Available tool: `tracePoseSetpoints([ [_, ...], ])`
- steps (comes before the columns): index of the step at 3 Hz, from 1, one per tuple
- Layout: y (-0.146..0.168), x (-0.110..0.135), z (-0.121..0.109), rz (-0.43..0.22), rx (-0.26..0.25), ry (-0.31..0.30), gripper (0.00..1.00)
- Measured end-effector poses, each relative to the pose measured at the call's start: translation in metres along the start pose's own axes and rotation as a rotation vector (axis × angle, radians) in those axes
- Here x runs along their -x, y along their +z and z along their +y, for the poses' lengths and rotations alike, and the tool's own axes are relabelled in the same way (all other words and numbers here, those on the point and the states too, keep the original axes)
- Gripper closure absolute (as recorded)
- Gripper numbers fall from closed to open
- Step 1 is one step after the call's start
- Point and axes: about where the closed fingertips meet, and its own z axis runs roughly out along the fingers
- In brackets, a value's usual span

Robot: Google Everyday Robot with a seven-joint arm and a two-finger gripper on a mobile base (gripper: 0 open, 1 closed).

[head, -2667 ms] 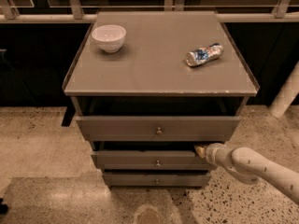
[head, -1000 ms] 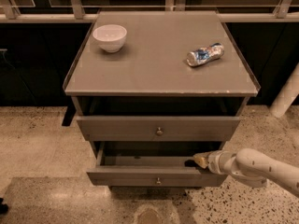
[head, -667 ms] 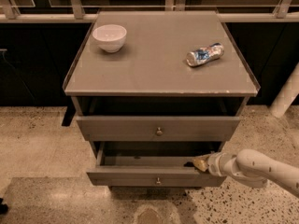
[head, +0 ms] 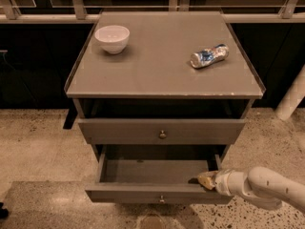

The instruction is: Open middle drawer

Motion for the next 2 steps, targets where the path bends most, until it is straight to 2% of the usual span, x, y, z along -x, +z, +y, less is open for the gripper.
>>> tracePoseSetpoints([
  [1,-0.0176,-0.0156,0.0192,-0.016,-0.019,0.047,1.00],
  [2,-0.0250,-0.0204,0.0243,-0.031,-0.038,0.059,1.00],
])
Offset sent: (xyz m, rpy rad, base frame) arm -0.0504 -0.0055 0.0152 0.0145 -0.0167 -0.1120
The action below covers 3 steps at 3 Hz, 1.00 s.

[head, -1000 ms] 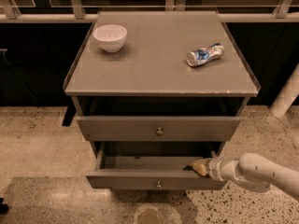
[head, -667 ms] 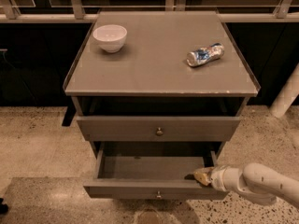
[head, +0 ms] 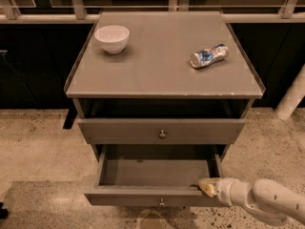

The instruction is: Open middle drawer

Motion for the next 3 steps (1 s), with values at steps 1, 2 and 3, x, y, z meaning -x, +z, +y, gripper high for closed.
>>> tracePoseSetpoints([
  [1,-0.006,0.018,-0.017,-0.043,-0.051,-0.032,1.00],
  [2,-0.022,0.054,-0.036,-0.105,-0.126,-0.089,1.00],
  [3,-0.022,0.056,-0.037,-0.108,-0.129,-0.091,0.82],
])
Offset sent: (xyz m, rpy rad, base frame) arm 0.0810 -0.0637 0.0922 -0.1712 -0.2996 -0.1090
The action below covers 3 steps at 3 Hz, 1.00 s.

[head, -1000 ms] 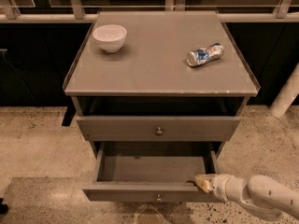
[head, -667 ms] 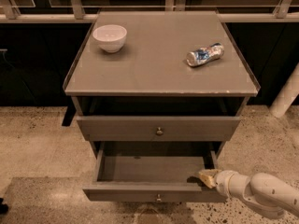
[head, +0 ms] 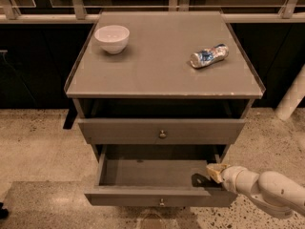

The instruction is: Open middle drawer

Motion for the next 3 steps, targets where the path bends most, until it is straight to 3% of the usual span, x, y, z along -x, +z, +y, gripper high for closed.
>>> tracePoseSetpoints([
  [3,0.0001,0.0000,0.0001,0.000,0.000,0.000,0.12],
])
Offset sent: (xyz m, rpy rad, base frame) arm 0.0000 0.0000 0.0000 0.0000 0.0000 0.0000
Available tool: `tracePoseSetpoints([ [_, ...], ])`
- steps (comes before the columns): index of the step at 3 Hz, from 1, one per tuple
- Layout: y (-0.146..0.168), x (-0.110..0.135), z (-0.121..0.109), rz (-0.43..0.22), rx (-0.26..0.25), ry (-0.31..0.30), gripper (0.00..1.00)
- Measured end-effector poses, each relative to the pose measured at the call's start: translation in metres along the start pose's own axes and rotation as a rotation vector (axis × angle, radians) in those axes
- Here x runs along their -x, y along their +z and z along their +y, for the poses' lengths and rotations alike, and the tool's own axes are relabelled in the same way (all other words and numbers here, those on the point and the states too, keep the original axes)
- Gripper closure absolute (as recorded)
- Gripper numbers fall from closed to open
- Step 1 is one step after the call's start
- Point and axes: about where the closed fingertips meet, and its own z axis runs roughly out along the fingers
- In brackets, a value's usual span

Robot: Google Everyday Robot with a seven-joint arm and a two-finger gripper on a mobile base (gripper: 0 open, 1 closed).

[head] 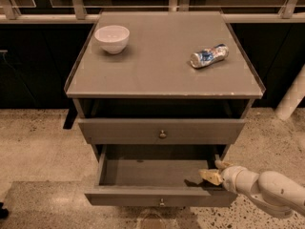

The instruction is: Open middle drawer

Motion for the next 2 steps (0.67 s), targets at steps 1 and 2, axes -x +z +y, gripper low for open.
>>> tracePoseSetpoints([
  [1,0.0000,0.0000,0.0000,0.000,0.000,0.000,0.00],
  [2,0.0000,0.0000,0.0000,0.000,0.000,0.000,0.00],
])
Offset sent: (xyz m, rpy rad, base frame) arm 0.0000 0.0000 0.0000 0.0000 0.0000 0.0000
